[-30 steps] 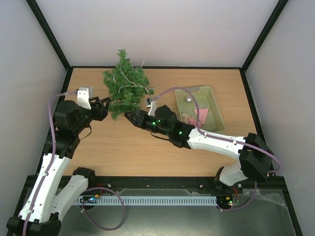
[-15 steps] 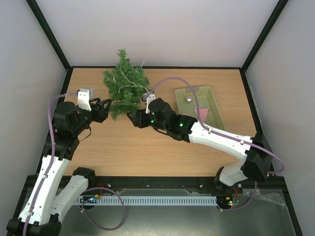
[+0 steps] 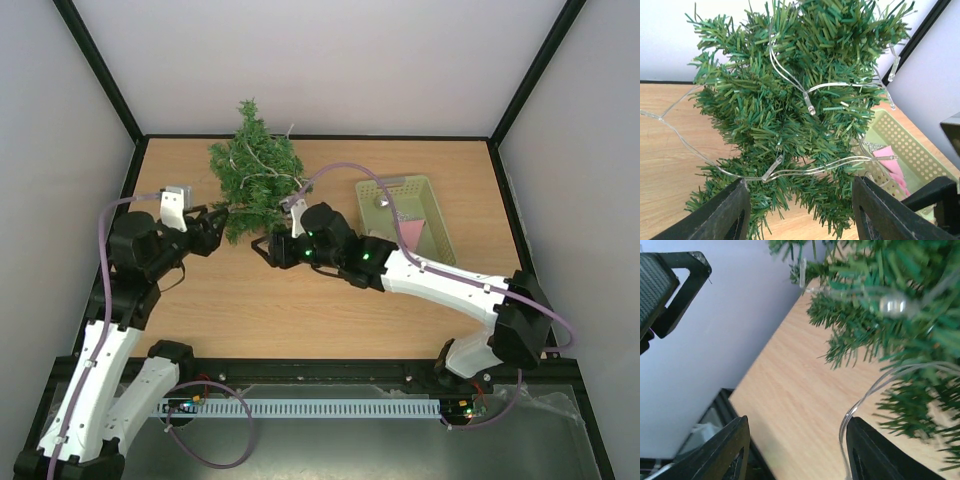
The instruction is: Decorate the small christmas tree
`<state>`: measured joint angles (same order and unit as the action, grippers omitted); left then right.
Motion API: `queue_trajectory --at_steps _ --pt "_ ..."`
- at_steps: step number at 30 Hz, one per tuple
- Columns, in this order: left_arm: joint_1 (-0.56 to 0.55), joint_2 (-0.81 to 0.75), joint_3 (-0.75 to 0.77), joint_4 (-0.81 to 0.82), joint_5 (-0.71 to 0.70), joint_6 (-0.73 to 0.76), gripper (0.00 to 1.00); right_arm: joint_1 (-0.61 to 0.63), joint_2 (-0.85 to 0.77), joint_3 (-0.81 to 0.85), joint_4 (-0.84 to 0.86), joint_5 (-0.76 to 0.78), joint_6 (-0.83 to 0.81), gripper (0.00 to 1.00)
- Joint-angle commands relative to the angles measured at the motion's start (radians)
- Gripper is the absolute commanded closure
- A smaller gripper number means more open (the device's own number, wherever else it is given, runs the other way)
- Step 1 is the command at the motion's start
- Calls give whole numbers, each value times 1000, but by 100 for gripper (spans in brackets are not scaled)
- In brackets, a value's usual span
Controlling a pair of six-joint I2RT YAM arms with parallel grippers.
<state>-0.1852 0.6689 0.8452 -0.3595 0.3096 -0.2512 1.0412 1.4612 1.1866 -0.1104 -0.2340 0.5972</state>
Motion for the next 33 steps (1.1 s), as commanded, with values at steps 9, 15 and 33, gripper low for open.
queue_trajectory --at_steps 9,15,33 --pt "-22 -75 -114 56 240 -192 49 6 19 -157 272 46 267 49" --pt "-23 -83 -251 249 361 -342 59 6 17 -140 209 60 204 49" --pt "-23 -81 -225 158 146 -242 46 -13 -208 -92 -252 350 -560 32"
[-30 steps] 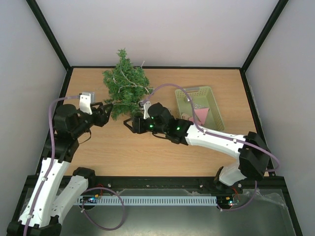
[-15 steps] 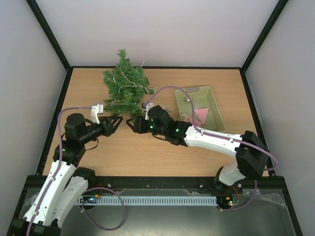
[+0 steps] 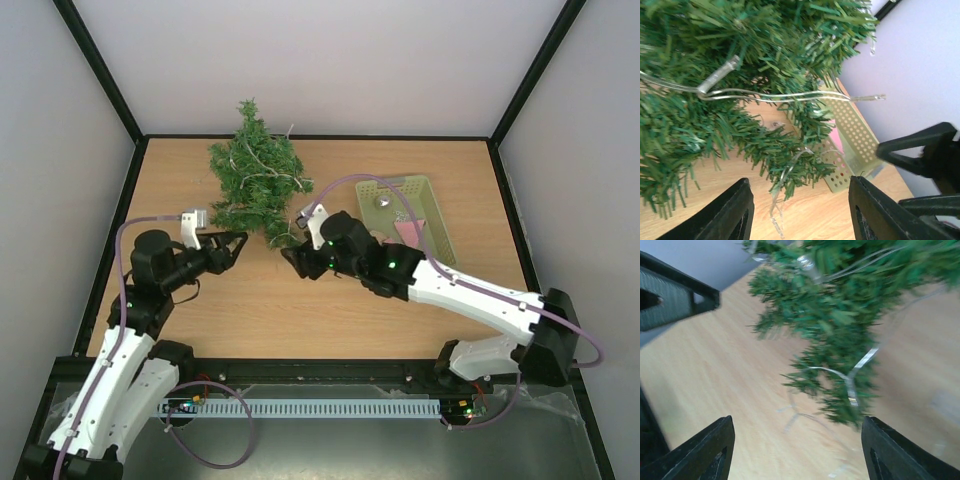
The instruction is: Decorate the small christmas tree
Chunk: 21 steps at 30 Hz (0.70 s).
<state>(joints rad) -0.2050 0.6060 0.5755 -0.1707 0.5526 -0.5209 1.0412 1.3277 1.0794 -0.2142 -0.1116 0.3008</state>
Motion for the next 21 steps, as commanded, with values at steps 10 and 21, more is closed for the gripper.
queue_trajectory --at_steps 10,21 --pt "11 65 192 -62 -455 47 35 -308 -85 -50 -189 27 -621 34" --pt "153 280 375 -40 -359 47 35 -438 169 28 -321 -65 -795 39"
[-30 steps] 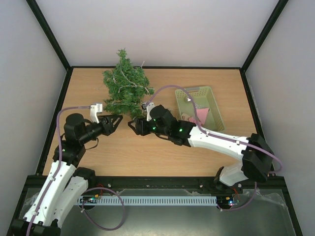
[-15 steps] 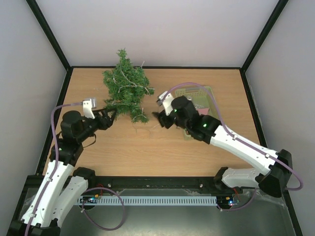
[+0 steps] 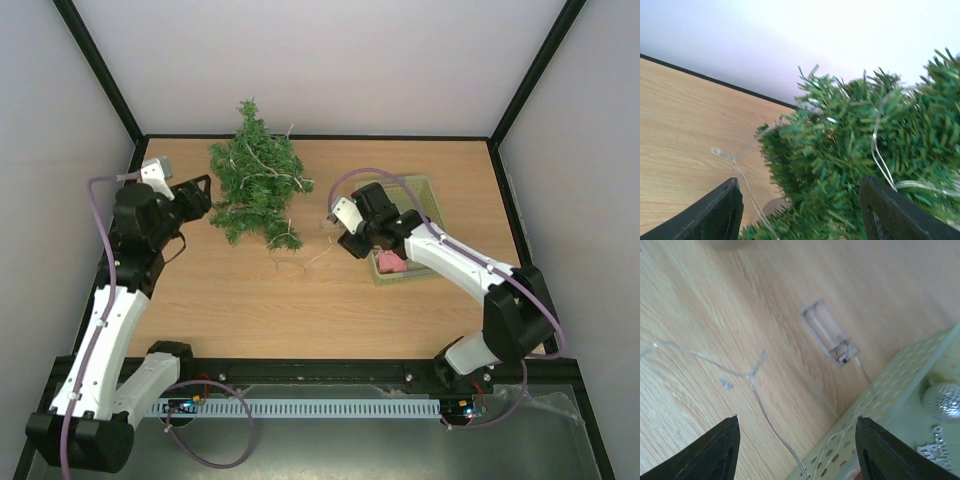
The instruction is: Decorate the small christmas tree
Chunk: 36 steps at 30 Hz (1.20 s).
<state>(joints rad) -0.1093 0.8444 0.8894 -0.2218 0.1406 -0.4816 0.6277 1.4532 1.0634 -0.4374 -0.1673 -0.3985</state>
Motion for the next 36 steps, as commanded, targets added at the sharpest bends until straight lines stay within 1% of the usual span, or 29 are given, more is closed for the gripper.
queue_trajectory --at_steps 1,4,7,9,10,12,13,14,15,17,18,22,27,29,32,36 --pt "74 55 69 8 69 2 35 -31 59 43 -101 1 -106 39" --pt "91 62 91 -15 104 -9 35 -41 113 58 -119 21 -129 39" --pt "84 51 102 -40 135 -7 35 -42 167 79 -133 84 -131 39" --pt "70 46 109 -60 129 12 35 -42 190 90 -137 109 -134 40" --pt "63 41 110 -71 121 22 35 -42 199 96 -142 118 -133 43" --pt "48 35 113 -90 109 45 36 -42 219 126 -170 126 -125 52" --pt "41 29 114 -99 104 52 36 -42 223 138 -185 130 -117 61" --pt "31 23 116 -107 98 59 36 -42 225 149 -198 134 -106 72" --pt "22 15 118 -118 95 67 37 -42 221 159 -209 139 -93 80" --pt "8 5 124 -136 90 90 37 -42 202 178 -235 137 -63 93" --pt "1 1 129 -142 88 106 37 -42 186 185 -246 135 -48 97" --pt "-21 -14 139 -155 81 149 37 -40 113 203 -278 126 9 98" --pt "-33 -27 139 -147 124 168 39 -37 59 254 -337 198 92 98" --pt "-36 -31 139 -136 150 176 40 -36 46 285 -373 200 128 98" --pt "-42 -36 140 -127 179 181 41 -33 22 317 -409 128 193 98" --pt "-55 -55 134 -120 214 178 42 -21 -17 310 -428 3 306 98"
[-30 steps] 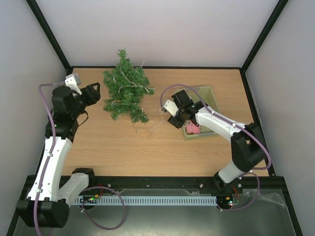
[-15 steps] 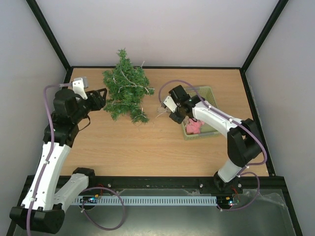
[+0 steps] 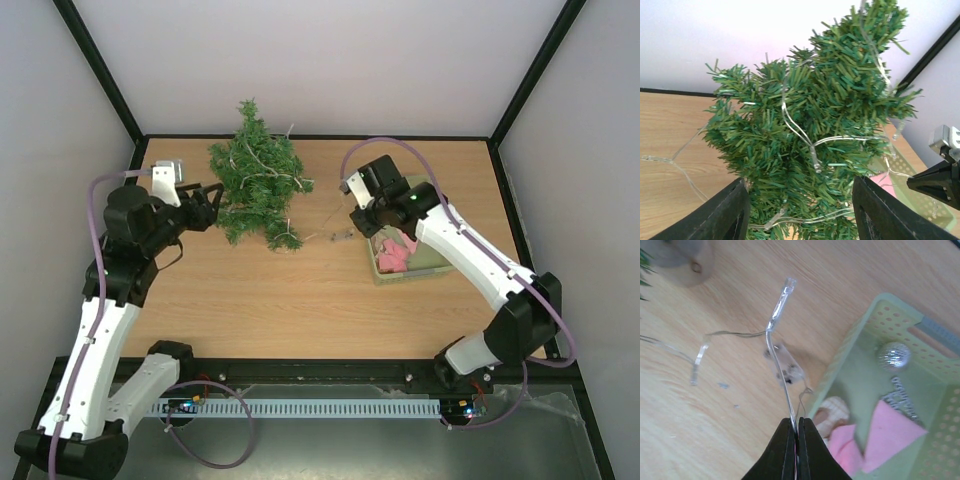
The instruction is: Decorate the small christmas tree
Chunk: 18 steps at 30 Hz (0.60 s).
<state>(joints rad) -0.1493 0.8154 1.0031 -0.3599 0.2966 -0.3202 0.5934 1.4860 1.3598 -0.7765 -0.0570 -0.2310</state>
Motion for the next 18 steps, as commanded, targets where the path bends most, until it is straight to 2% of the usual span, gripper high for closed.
queue_trajectory --at_steps 1,5,9,14,18 --pt "-19 -35 11 28 79 29 42 16 -63 3 -87 -154 160 98" --pt "-50 -83 -85 124 207 112 43 37 -147 -73 -16 -264 249 98" --pt "-94 -145 -198 281 331 100 46 56 -244 -145 62 -360 328 98" --pt "-182 -177 -287 357 359 113 47 60 -388 -225 177 -508 420 98" --pt "-304 -149 -352 391 369 196 47 60 -498 -314 310 -610 486 98"
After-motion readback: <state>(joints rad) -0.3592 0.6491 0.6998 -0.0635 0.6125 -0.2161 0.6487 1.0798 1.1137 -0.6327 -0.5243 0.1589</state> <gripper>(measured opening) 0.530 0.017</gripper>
